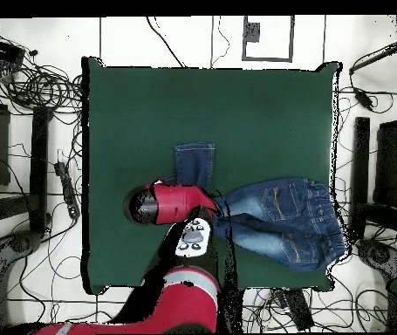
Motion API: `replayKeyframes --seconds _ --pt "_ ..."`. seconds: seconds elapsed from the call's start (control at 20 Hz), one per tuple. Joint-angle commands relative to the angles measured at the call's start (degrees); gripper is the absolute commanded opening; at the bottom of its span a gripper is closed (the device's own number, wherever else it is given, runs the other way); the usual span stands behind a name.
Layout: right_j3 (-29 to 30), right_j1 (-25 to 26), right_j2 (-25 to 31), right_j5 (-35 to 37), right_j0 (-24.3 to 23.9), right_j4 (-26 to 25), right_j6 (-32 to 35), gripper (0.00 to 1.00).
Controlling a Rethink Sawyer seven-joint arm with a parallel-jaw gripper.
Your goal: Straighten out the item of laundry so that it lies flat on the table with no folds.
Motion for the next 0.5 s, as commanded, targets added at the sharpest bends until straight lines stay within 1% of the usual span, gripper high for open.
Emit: replayKeyframes --seconds 0.05,0.2,0.5 --pt "2.4 6.8 3.0 -6.0 1.2 9.3 17.2 1.0" --pt "1.9 10.0 3.7 -8.8 0.3 11.5 16.2 1.0" --pt "2.9 14.2 6.4 -14.5 -2.8 13.6 14.3 1.0"
